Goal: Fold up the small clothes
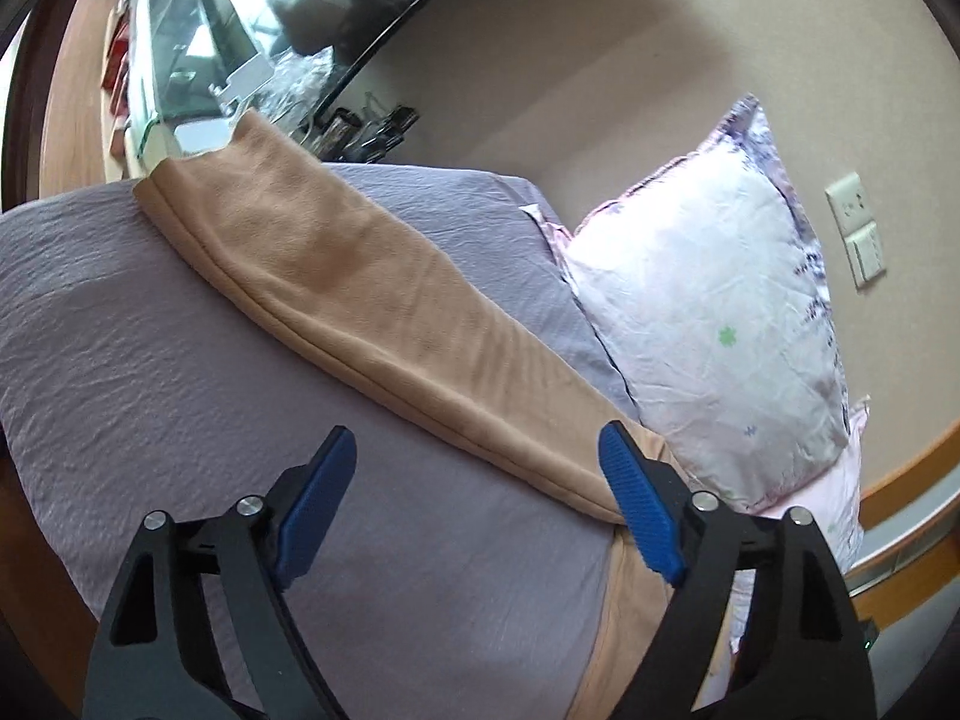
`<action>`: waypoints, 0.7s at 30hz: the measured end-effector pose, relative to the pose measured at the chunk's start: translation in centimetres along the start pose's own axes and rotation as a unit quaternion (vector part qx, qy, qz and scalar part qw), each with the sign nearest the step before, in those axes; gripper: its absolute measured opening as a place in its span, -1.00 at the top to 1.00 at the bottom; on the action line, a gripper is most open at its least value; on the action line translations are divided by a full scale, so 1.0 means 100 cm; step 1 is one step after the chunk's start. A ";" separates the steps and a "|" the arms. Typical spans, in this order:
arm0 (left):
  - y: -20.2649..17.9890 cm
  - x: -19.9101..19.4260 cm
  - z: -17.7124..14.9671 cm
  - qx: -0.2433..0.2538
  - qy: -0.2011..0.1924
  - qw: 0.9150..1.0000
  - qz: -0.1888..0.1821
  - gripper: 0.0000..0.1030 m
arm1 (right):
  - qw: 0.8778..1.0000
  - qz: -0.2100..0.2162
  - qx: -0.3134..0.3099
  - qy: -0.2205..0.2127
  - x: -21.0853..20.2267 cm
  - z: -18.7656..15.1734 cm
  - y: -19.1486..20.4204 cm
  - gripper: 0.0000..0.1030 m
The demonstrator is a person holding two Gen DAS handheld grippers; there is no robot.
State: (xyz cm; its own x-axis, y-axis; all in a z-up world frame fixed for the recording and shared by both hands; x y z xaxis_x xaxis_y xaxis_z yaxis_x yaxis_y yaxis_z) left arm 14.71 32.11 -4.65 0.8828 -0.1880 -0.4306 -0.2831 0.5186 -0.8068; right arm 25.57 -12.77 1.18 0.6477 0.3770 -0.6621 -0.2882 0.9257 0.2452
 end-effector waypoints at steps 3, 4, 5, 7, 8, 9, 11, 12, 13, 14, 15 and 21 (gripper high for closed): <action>0.017 0.005 0.008 -0.029 0.002 0.999 0.024 -0.50 | 1.000 0.002 0.025 0.005 -0.008 -0.004 -0.019 -0.57; 0.019 0.004 0.010 -0.034 0.001 0.999 0.027 -0.50 | 0.999 0.005 0.032 0.007 -0.009 -0.006 -0.022 -0.57; 0.021 0.004 0.012 -0.044 0.002 0.999 0.030 -0.50 | 0.999 0.009 0.037 0.007 -0.012 -0.009 -0.023 -0.57; 0.024 0.004 0.015 -0.061 0.002 0.998 0.031 -0.49 | 0.999 0.017 0.041 0.008 -0.012 -0.011 -0.021 -0.58; 0.026 0.005 0.018 -0.072 -0.001 0.997 0.034 -0.45 | 0.999 0.022 0.041 0.007 -0.013 -0.012 -0.019 -0.59; 0.027 0.006 0.022 -0.079 -0.003 0.996 0.039 -0.41 | 0.999 0.027 0.040 0.007 -0.014 -0.013 -0.018 -0.60; 0.034 0.007 0.030 -0.079 -0.013 0.995 0.061 -0.05 | 0.999 0.037 0.037 0.006 -0.016 -0.015 -0.013 -0.64; 0.038 0.008 0.033 -0.075 -0.016 0.994 0.075 0.13 | 0.998 0.042 0.035 0.006 -0.018 -0.017 -0.011 -0.64; 0.044 0.008 0.034 -0.069 -0.018 0.993 0.093 0.56 | 0.998 0.046 0.033 0.007 -0.020 -0.018 -0.010 -0.65; 0.051 0.007 0.034 -0.064 -0.017 0.992 0.112 0.80 | 0.998 0.050 0.031 0.006 -0.023 -0.020 -0.009 -0.66; 0.052 0.008 0.035 -0.060 -0.015 0.992 0.110 0.80 | 0.998 0.053 0.030 0.003 -0.027 -0.022 -0.010 -0.66; -0.001 0.009 0.045 0.043 -0.020 0.990 0.132 0.92 | 0.998 0.036 0.035 -0.035 -0.055 -0.020 -0.035 -0.70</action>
State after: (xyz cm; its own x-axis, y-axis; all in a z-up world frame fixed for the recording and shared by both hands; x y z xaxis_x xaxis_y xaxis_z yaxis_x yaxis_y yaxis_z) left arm 17.21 35.64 -3.16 0.7967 -0.0043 -0.6043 -0.4744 0.6150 -0.6298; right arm 21.59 -18.17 2.57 0.6754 0.4420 -0.5904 -0.2882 0.8950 0.3404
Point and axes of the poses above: each gripper's, at about its wrist camera, not at the fingertips, and x roughly the way its jaws point, y to its left, z to its top, the point moved 10 cm from there along x, roughly the way its jaws point, and after that the axes turned 8 degrees about -z, right-handed, at the moved point
